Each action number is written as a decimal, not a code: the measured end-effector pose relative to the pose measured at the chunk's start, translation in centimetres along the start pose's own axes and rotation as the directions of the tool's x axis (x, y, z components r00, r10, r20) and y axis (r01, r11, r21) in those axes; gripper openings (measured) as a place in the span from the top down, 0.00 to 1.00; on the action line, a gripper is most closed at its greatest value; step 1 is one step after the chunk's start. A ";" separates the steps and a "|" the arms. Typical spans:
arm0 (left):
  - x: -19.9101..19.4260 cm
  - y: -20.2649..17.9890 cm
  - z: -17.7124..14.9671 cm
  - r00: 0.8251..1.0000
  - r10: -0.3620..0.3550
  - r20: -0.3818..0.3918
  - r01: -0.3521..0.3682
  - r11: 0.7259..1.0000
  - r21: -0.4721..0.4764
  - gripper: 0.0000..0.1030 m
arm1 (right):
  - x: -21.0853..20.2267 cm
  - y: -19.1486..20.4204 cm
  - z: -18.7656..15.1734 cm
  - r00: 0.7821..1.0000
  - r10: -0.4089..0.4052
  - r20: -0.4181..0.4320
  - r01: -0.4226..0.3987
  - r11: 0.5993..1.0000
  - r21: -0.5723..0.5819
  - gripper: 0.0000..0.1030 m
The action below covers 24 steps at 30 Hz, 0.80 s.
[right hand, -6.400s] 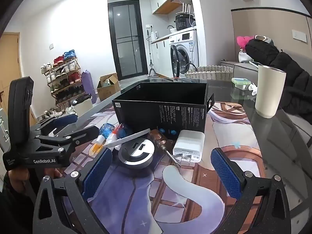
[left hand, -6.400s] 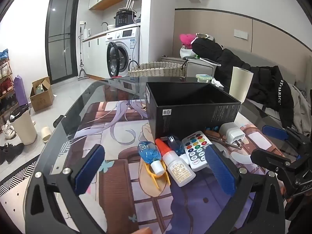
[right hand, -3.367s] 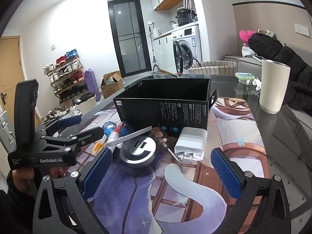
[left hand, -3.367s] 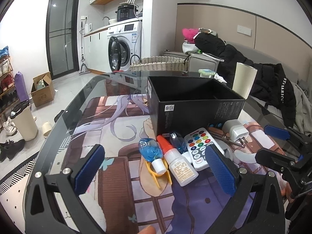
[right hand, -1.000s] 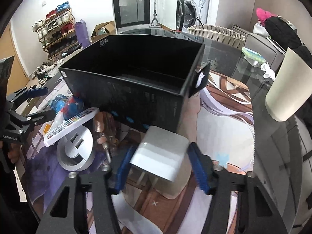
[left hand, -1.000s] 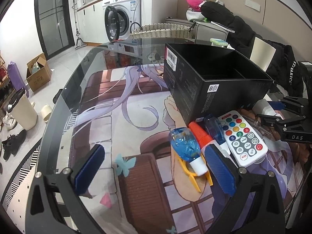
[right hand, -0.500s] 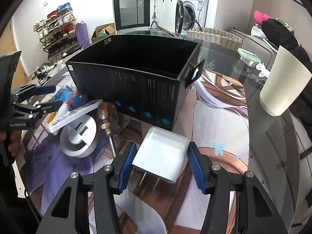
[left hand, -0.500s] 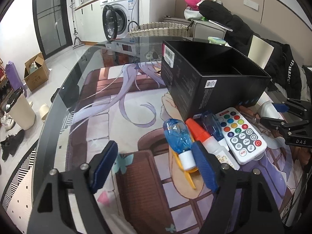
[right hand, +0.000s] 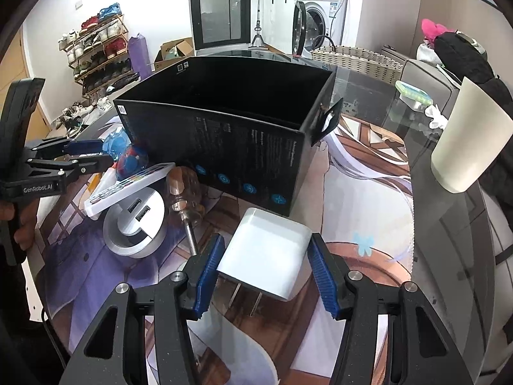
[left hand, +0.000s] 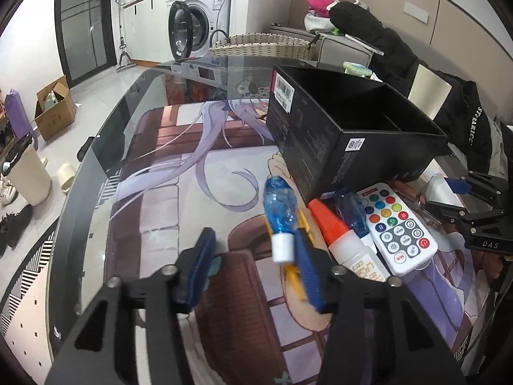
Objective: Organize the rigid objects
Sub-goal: 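Close the left gripper on the small blue bottle while the right gripper holds the charger, then lift the blue bottle with the left gripper while the right gripper carries the charger over the box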
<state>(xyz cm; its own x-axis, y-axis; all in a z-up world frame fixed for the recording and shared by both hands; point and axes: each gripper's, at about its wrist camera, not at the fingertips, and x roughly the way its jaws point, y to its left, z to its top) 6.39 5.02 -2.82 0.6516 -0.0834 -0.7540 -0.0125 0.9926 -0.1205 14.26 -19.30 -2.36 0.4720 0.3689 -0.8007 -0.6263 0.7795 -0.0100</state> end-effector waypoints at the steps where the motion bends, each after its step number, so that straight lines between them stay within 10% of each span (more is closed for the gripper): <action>1: 0.0 0.0 0.0 1.000 -0.003 0.000 0.003 1.000 0.001 0.54 | 0.0 -0.1 0.0 1.000 0.001 -0.001 -0.001 1.000 0.000 0.48; 11: 1.2 -0.8 1.4 1.000 -0.025 -0.011 0.025 1.000 0.001 0.41 | -0.3 -0.2 -0.1 1.000 0.006 0.008 -0.006 1.000 -0.003 0.47; 16: 1.1 -0.7 1.6 0.995 -0.101 0.009 0.101 0.995 -0.016 0.87 | -0.5 -0.4 -0.1 1.000 0.004 0.012 -0.004 1.000 -0.005 0.47; 24: -0.6 -0.6 1.1 0.991 -0.120 0.057 0.120 0.993 -0.006 0.90 | -1.2 -0.2 -0.3 1.000 0.001 0.025 -0.001 1.000 -0.007 0.48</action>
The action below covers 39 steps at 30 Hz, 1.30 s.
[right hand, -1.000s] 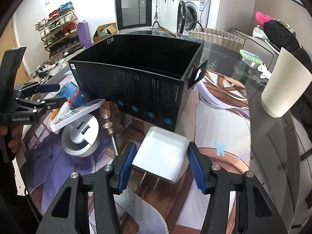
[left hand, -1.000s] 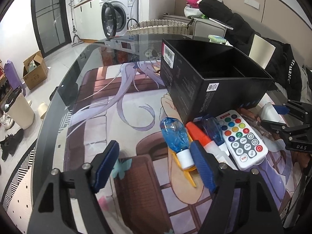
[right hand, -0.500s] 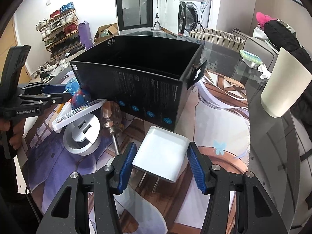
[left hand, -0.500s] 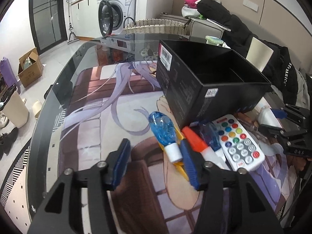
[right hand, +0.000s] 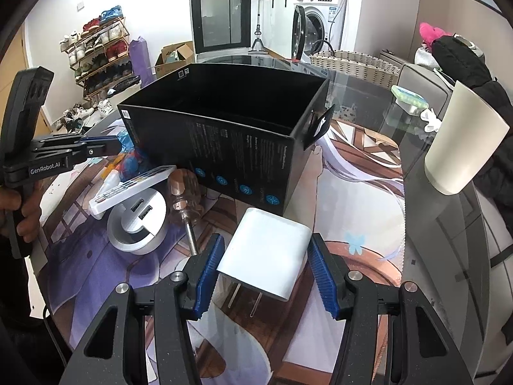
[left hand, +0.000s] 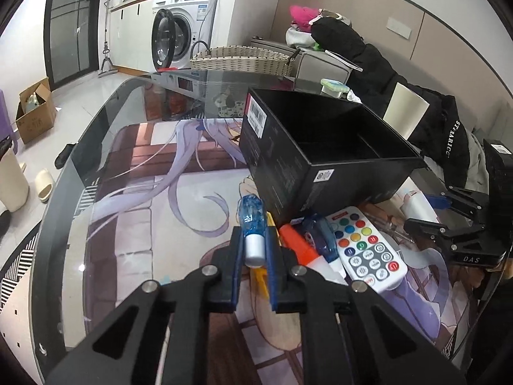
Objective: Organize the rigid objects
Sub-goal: 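Lift the blue bottle with the left gripper while the right gripper carries the charger over the box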
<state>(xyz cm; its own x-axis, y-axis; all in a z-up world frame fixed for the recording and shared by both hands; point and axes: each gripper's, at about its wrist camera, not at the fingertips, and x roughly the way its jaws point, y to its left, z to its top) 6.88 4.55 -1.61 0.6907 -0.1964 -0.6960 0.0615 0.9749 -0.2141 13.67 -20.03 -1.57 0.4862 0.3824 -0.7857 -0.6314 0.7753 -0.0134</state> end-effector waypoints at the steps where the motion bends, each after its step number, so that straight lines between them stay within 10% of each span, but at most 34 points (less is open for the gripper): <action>1: -0.2 0.0 -0.1 1.000 -0.001 0.004 0.001 1.000 0.000 0.90 | -0.1 0.1 0.0 1.000 -0.001 0.002 0.001 1.000 -0.002 0.48; 39: -8.1 -3.5 3.7 0.963 -0.064 0.262 0.047 0.996 0.069 0.90 | -6.9 1.8 3.7 0.978 0.024 0.206 -0.017 0.999 -0.033 0.48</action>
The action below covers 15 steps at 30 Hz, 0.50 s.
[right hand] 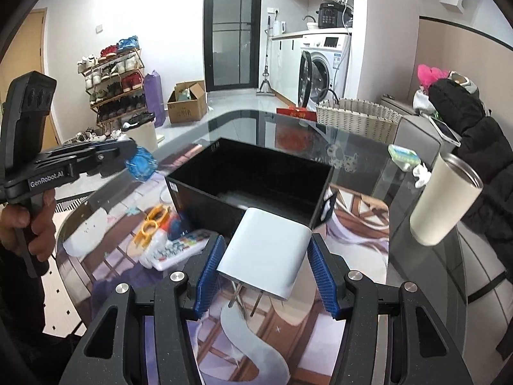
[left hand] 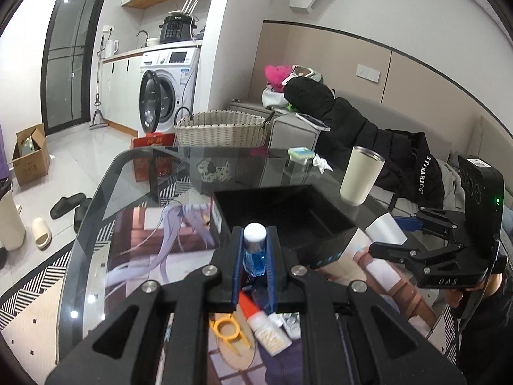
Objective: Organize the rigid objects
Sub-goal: 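Lift the blue bottle with the left gripper while the right gripper carries the charger over the box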
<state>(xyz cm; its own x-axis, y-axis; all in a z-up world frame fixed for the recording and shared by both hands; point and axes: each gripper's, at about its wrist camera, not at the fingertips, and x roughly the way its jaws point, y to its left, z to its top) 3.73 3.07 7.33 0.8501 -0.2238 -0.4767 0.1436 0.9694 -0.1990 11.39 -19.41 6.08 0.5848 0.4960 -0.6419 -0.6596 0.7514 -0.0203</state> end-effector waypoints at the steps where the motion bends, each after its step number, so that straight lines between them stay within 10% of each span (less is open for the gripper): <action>1: 0.2 -0.2 0.3 1.000 -0.003 0.007 0.003 1.000 0.002 0.90 | 0.0 0.0 0.4 1.000 0.004 0.007 -0.004 1.000 0.000 0.48; 15: 4.0 -2.6 2.6 0.999 0.010 0.049 -0.013 0.998 0.064 0.90 | 2.6 -0.8 3.8 0.999 0.018 0.042 -0.019 1.000 0.007 0.48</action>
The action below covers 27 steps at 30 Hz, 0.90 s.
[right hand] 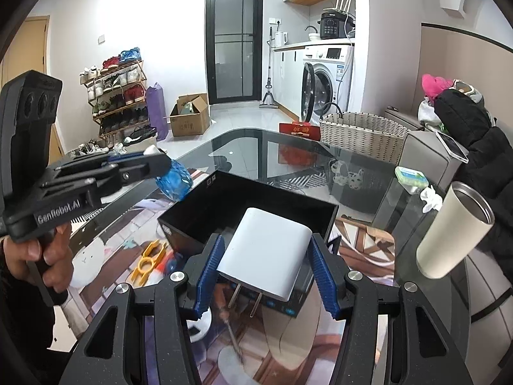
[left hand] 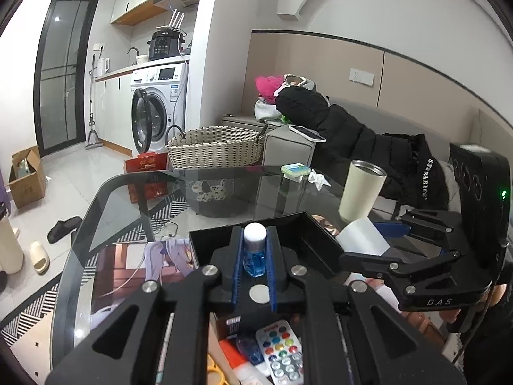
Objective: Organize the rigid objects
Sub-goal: 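Lift the blue bottle with the left gripper while the right gripper carries the charger over the box, then open the right gripper over the box while the left gripper releases the blue bottle inside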
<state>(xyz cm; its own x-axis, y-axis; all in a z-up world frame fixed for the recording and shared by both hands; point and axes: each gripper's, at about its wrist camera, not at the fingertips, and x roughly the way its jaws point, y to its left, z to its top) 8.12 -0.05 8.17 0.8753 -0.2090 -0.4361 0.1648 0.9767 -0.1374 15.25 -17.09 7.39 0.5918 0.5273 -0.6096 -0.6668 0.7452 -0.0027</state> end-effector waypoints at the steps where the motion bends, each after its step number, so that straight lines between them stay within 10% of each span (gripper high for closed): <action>1: 0.4 -0.1 0.0 1.000 0.001 0.000 -0.001 1.000 0.002 0.90 | 0.3 -0.1 0.1 1.000 0.003 0.000 -0.003 1.000 0.002 0.48; 27: 6.3 0.6 -2.4 0.993 0.106 -0.051 -0.105 0.994 0.028 0.90 | 5.8 0.6 0.0 0.999 -0.003 -0.033 0.002 1.000 -0.021 0.47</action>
<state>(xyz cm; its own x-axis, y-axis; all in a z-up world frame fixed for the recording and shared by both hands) 12.68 -0.88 3.22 0.8636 -0.1063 -0.4928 0.0845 0.9942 -0.0663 18.29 -13.58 3.87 0.5783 0.5112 -0.6358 -0.6750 0.7375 -0.0210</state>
